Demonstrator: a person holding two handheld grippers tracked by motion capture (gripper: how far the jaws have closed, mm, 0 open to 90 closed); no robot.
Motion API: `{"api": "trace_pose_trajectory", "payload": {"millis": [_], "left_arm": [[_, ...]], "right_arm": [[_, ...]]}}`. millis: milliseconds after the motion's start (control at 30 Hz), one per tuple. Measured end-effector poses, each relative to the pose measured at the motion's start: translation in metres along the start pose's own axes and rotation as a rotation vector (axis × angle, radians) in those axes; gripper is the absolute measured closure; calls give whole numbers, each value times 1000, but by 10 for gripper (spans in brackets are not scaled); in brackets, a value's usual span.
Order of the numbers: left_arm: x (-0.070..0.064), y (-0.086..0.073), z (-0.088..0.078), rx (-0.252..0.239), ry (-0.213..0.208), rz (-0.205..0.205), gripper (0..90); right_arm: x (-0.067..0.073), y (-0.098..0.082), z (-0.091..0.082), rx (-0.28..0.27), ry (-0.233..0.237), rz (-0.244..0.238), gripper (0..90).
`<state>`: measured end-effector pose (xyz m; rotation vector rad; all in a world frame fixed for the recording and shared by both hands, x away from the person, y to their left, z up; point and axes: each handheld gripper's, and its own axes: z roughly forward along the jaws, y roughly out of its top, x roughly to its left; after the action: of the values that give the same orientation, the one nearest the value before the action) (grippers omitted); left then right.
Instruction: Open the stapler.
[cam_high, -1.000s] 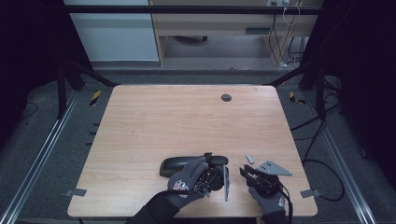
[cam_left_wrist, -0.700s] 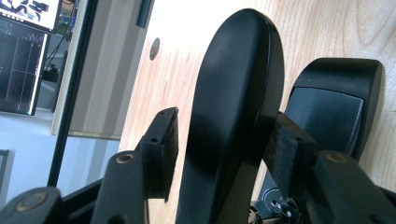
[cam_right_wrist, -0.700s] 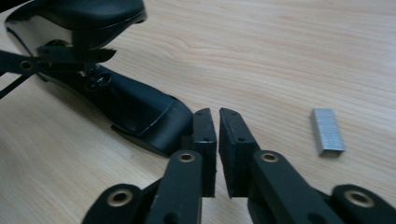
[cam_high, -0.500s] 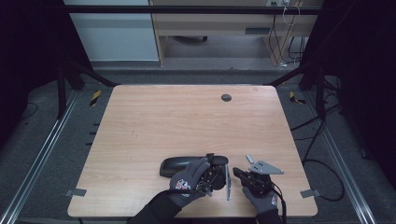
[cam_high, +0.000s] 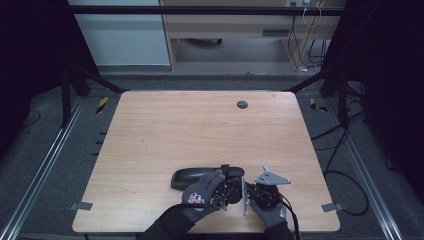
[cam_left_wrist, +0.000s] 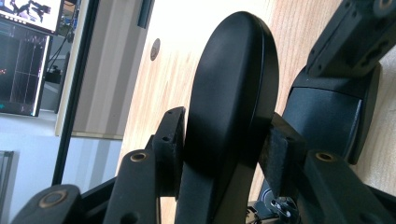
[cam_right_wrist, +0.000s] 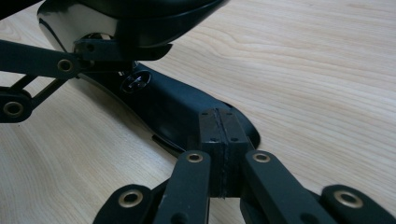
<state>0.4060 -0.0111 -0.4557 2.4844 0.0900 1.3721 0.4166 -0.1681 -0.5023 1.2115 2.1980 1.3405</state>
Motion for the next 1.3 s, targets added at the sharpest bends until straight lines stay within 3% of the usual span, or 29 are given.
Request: {"api": "trace_pose_trajectory", "payload": {"millis": [167,367,567,1133,1300], "left_arm": [[-2,-1,0,-2,0,-22,548],[0,-1,0,-4,3,-9,548],[8,-3,-5,-20,0,-48,551],[41,-22,-28,-109,10,-224,566],[49,-28,-34,-127,19,-247,572]], "right_arm": [[3,0,6,9,6,-4,900],[5,0,10,18,0,-11,900],[5,-1,10,14,9,4,900],[6,0,10,17,0,18,900],[6,1,10,25,-3,23,900]]}}
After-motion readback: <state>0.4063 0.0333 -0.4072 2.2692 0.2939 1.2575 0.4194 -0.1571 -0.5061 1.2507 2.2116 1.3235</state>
